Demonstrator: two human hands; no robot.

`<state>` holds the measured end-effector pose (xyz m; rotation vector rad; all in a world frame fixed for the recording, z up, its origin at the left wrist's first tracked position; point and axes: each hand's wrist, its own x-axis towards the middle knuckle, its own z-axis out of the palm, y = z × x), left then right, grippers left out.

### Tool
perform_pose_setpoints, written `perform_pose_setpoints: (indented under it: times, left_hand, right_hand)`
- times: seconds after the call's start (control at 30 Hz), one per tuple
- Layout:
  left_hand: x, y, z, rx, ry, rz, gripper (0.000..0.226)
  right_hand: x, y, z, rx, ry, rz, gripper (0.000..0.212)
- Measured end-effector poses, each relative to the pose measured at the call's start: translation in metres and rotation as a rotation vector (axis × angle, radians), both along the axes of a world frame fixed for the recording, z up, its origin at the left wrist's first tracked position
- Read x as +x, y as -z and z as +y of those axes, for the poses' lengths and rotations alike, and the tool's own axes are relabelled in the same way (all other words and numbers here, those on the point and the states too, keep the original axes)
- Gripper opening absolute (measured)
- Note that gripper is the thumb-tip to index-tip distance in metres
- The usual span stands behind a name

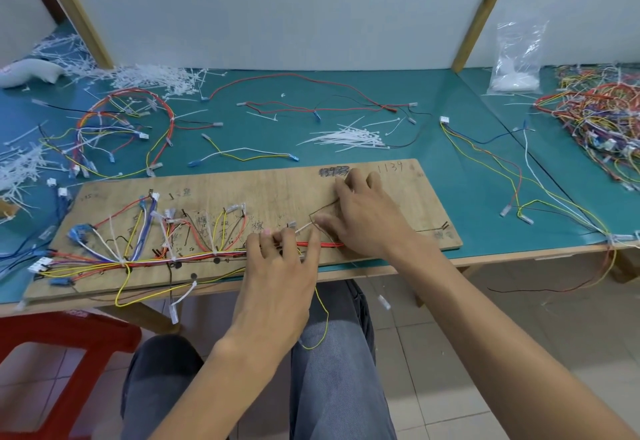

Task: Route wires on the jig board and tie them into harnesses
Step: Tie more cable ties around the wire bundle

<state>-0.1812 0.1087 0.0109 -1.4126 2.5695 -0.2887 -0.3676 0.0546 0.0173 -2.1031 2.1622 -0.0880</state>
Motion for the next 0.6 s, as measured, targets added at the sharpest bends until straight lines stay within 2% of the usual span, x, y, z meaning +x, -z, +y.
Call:
perform_pose_setpoints:
  times: [0.07,0.17,0.23,0.4,0.5,0.6]
  left_hand:
    - [0.001,0.000,-0.001,0.004,-0.002,0.005,0.098]
    - [0.001,0.001,-0.001,0.004,0.000,0.009,0.093]
    - [0.000,0.000,-0.001,0.006,-0.010,-0.004,0.092]
    - [-0.003,-0.001,0.000,0.015,-0.030,-0.031,0.086]
    - [-0.003,-0.002,0.000,0.008,-0.027,-0.030,0.090]
    - [-0.004,-0.003,0.001,0.015,-0.040,-0.041,0.093]
  right_hand:
    - [0.000,0.005,0.010,-0.020,-0.021,0.098,0.074]
    - [-0.004,0.005,0.019,-0.066,-0.103,0.129,0.053]
    - [-0.006,-0.002,0.021,-0.075,-0.111,0.078,0.043]
    - [-0.002,-0.001,0.039,-0.059,-0.053,0.042,0.069]
    - [0.011,0.016,0.062,-0.146,-0.005,0.118,0.053]
    - [0.020,0.030,0.079,-0.318,0.035,0.070,0.039]
